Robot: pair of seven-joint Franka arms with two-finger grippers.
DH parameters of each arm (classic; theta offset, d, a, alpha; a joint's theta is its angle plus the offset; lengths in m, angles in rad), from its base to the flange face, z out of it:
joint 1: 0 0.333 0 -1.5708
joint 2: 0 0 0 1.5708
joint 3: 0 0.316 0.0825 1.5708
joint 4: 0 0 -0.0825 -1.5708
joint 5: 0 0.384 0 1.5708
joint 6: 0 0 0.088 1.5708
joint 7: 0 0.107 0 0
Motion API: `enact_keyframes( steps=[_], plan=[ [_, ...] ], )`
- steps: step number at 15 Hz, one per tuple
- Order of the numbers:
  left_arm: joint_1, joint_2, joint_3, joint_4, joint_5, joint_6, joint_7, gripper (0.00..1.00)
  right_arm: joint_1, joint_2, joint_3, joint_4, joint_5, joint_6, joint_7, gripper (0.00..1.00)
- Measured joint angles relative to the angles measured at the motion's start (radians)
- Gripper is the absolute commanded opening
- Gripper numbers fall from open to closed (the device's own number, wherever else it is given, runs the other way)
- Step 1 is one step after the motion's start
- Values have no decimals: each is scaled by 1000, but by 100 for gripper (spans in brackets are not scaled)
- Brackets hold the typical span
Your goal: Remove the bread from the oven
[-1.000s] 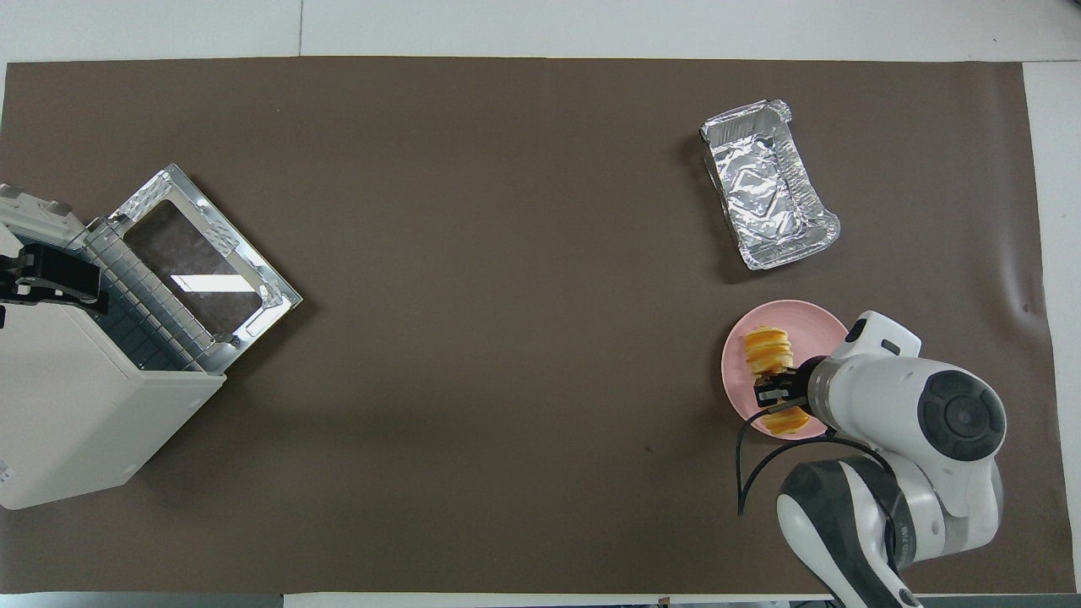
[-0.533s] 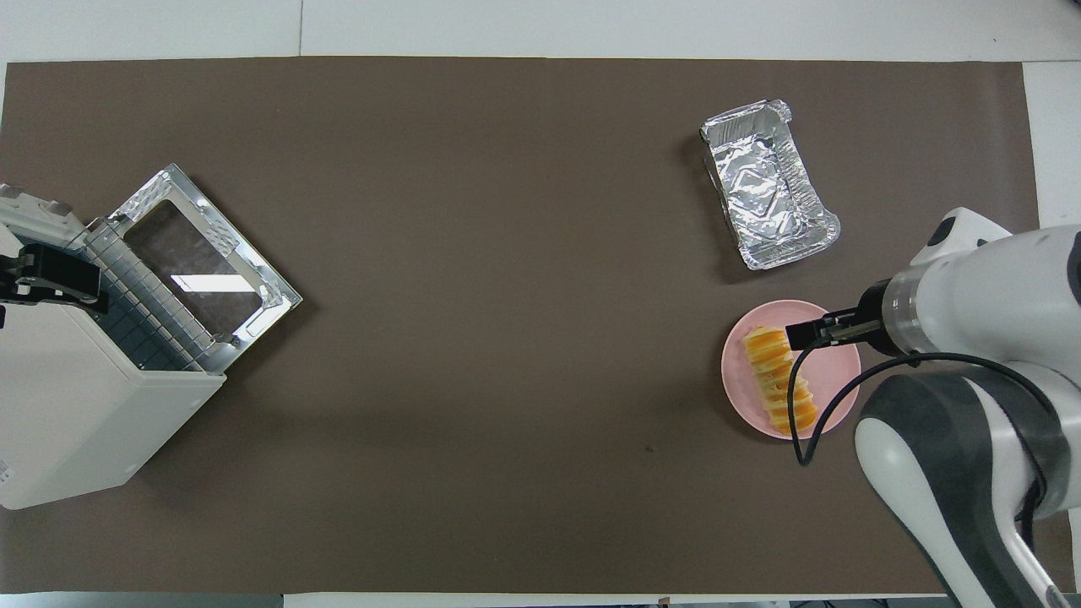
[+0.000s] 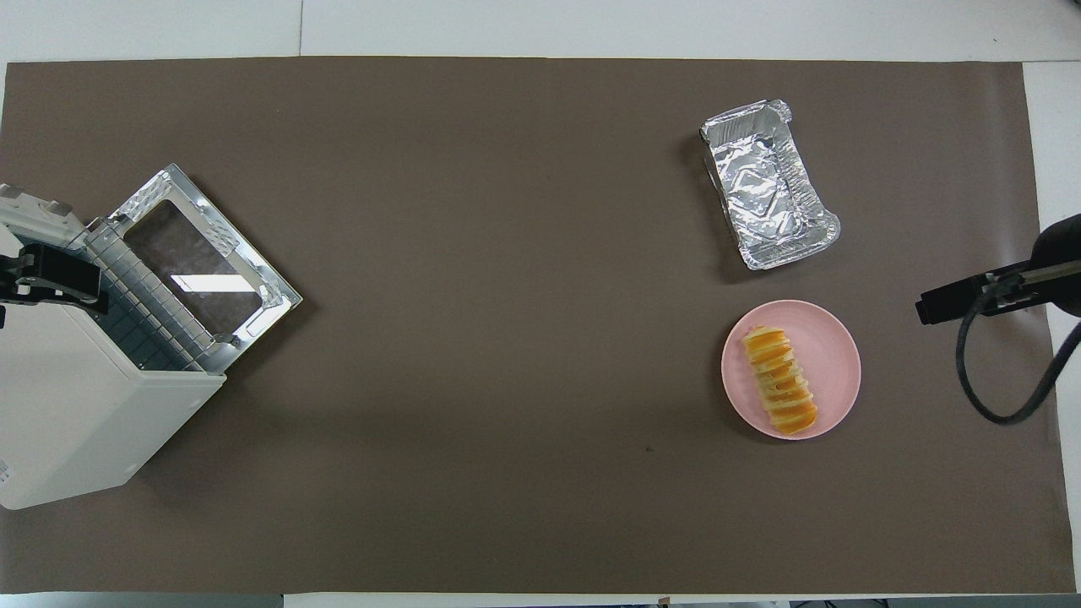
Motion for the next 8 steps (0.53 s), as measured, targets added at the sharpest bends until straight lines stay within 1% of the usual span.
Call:
enact_keyframes(
  steps=[2, 8],
  plan=[
    [0, 0, 0, 0, 0, 0, 0, 100, -24, 2, 0, 17, 0, -21, -22, 100],
    [0, 0, 0, 0, 0, 0, 0, 100, -31, 9, 2, 33, 0, -33, -23, 100]
  ],
)
